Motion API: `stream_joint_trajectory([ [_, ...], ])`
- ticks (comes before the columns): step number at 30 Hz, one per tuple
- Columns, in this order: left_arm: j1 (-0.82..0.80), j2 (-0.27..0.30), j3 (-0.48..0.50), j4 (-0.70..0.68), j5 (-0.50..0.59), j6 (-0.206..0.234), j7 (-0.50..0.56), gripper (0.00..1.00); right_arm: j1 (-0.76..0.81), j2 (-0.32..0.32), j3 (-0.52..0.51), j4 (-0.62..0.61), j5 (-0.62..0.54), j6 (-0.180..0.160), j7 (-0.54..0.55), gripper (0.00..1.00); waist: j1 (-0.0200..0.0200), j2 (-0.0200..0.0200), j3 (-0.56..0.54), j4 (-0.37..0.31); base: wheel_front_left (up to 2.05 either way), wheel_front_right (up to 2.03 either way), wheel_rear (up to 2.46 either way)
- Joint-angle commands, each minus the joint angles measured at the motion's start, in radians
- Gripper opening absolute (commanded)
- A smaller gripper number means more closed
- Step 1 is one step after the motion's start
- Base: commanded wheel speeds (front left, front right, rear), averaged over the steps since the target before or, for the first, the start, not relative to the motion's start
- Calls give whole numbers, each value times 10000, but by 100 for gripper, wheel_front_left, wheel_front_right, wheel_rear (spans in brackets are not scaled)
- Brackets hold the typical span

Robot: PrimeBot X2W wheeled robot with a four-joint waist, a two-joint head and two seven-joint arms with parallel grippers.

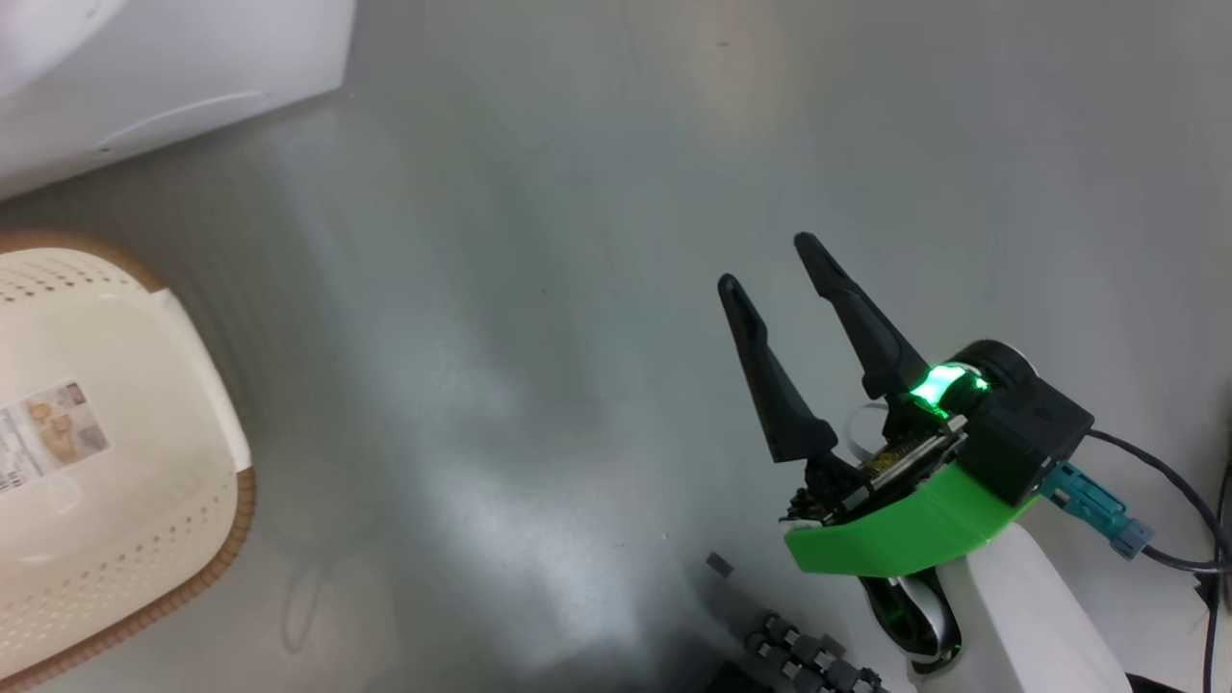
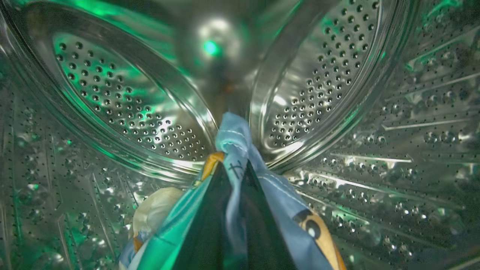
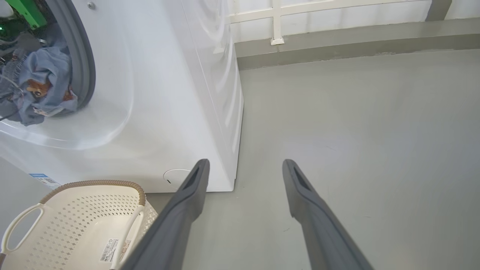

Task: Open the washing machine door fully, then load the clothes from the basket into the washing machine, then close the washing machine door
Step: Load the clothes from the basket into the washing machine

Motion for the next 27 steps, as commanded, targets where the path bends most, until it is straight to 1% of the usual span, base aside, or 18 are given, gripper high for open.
stream_joint_trajectory([
  [1,-264,546,110,-232,142,64,-103,0,126,10,210,-244,111,16,-73,100,0,-1,104,-119,0,0,0],
  [6,-1223,769,-349,-97,806,25,-791,0,104,10,294,-266,243,16,-74,100,0,-1,261,-281,0,0,0],
  [10,-1923,776,-672,-31,1246,60,-1439,0,101,10,301,-301,280,16,-74,100,0,-1,380,-308,0,0,0],
  [14,-2293,667,-910,323,1435,38,-1781,0,31,10,300,-316,293,16,-74,100,0,-1,498,-244,0,0,0],
  [16,-2257,651,-984,668,1433,3,-1713,0,-18,10,305,-323,305,16,-74,100,0,-1,534,-211,0,0,0],
  [20,-2005,609,-1002,1429,1184,-163,-1226,0,-87,10,312,-329,312,16,-74,100,0,-1,583,-143,0,0,0],
  [24,-1840,577,-1066,1863,1035,-292,-960,0,-154,10,316,-309,302,16,-74,100,0,-1,619,-67,0,0,0],
  [25,-1825,562,-1075,1928,1014,-292,-956,10,-173,10,324,-295,294,16,-74,100,0,-1,621,-48,0,0,0],
  [26,-1819,578,-1131,1947,1076,-260,-1033,76,-193,10,331,-285,286,16,-74,100,0,-1,620,-29,0,0,0],
  [27,-1812,573,-1165,1967,1097,-255,-1121,100,-213,10,339,-275,279,16,-74,100,0,-1,611,-12,0,0,0],
])
